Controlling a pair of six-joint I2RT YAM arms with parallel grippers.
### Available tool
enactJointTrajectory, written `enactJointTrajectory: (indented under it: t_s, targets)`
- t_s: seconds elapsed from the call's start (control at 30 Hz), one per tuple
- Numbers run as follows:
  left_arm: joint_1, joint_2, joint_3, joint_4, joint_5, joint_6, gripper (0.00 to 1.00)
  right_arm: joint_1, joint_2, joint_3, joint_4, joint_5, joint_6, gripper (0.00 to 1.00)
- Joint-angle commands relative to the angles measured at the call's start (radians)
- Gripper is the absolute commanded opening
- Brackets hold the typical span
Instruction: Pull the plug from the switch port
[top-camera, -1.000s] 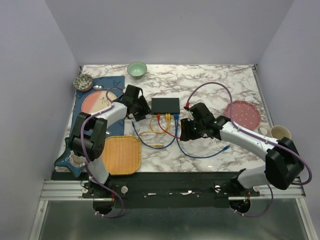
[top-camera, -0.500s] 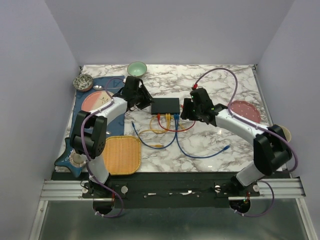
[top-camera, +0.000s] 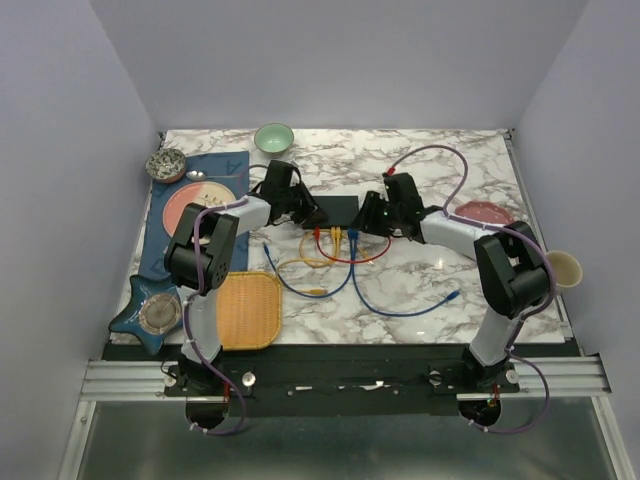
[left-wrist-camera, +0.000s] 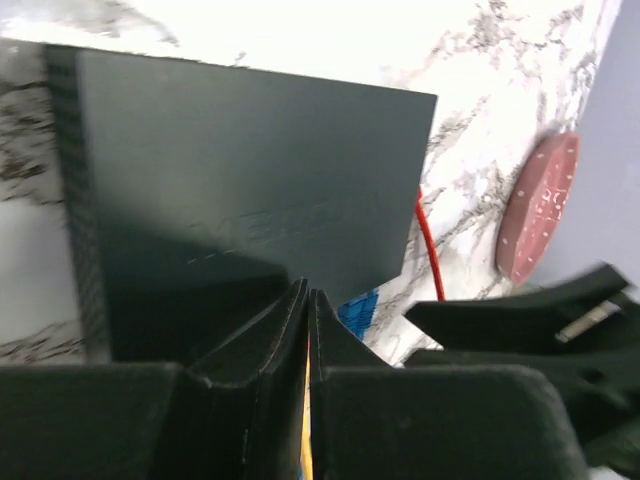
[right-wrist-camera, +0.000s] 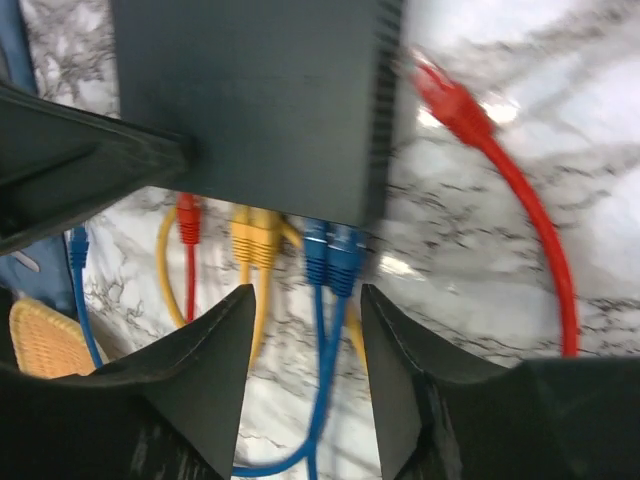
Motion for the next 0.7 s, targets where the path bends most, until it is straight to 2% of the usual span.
enactJointTrajectory:
  t_s: [0.0,0.47,0.67]
  targets:
    - [-0.014,0.036,0.050,0.047,0.071,-0.005,0.15,-0.057,0.002,-0.121,0.191,-0.158,0.102,0.56]
    - [-0.026,0.088,0.107,0.003,0.045,0.002,0.15,-0.084,0.119,-0.225,0.545,-0.270,0.323,0.53]
    - [-0.025,0.096,0.113,-0.008,0.029,0.009,0.15,-0.104,0.158,-0.247,0.605,-0.295,0.355,0.52]
